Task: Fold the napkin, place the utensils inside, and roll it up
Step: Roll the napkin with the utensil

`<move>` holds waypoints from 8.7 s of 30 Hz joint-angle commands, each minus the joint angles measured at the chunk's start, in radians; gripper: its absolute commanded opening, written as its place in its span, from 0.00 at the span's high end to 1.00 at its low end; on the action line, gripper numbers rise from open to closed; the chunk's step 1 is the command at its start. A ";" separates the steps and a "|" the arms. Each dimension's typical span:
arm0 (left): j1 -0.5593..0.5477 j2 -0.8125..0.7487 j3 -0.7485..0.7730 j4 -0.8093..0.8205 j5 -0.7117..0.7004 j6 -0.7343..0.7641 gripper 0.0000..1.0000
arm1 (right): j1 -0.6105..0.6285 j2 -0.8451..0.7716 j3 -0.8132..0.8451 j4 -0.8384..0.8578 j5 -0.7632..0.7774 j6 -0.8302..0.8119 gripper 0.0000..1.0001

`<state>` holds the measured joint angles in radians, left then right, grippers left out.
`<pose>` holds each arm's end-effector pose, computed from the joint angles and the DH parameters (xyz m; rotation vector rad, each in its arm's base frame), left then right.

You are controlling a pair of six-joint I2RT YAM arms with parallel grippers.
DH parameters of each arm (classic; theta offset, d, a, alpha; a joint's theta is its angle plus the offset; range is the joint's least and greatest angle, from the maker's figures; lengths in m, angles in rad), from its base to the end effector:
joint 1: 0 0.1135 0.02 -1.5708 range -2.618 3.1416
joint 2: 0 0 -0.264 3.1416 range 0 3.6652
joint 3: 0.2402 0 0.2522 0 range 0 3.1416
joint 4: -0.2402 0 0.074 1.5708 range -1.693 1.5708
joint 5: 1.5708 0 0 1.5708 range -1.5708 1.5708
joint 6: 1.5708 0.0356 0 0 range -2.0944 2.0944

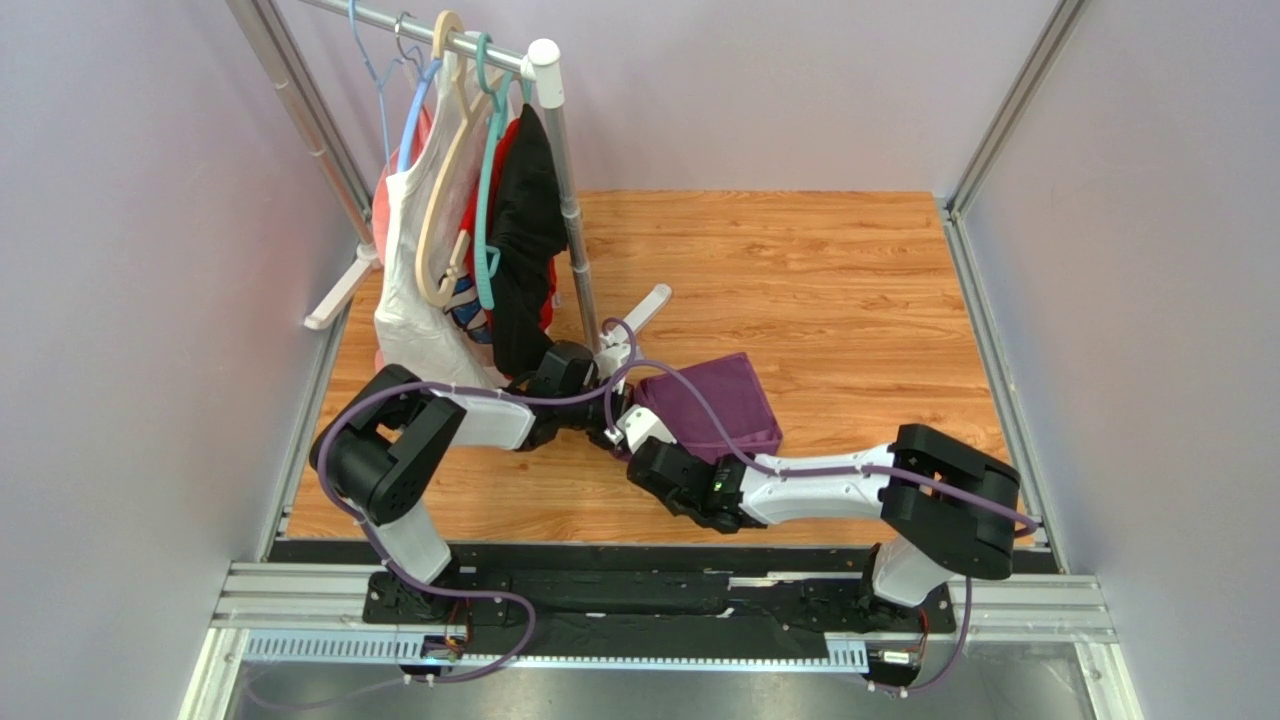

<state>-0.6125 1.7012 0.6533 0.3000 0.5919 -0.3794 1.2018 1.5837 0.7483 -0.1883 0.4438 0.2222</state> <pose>0.2378 -0.1913 0.1226 0.6058 2.3843 -1.1603 0.1179 0.2626 0.1454 -1.0145 2.2322 0.0306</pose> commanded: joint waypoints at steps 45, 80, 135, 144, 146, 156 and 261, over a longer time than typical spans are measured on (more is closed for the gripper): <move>0.017 -0.517 -0.345 0.158 -0.179 -0.058 0.18 | -0.560 0.189 0.060 -0.056 -1.327 -0.046 1.00; 0.014 -0.238 -0.196 0.102 -0.231 -0.067 1.00 | -0.614 0.237 0.123 -0.128 -1.320 -0.058 0.73; 0.017 -0.087 0.035 -0.173 -0.178 -0.003 1.00 | -0.249 -0.372 -0.168 -0.410 -0.390 0.453 0.85; 0.017 -0.064 0.071 -0.217 -0.184 0.034 1.00 | -0.255 -0.287 -0.221 -0.372 -0.383 0.508 0.76; 0.017 -0.060 0.080 -0.229 -0.178 0.037 1.00 | -0.255 -0.301 -0.219 -0.387 -0.381 0.508 0.74; 0.017 -0.031 0.112 -0.279 -0.153 0.089 1.00 | -0.249 -0.444 -0.083 -0.568 -0.335 0.485 0.38; 0.017 -0.299 -0.153 -0.057 -0.313 -0.010 1.00 | -0.507 0.196 -0.012 0.009 -1.123 0.088 0.97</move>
<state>-0.5968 1.3746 0.4370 0.2813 0.2970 -0.4145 0.6956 1.7447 0.7525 -0.0578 -0.7849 0.3561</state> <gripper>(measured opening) 0.030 0.147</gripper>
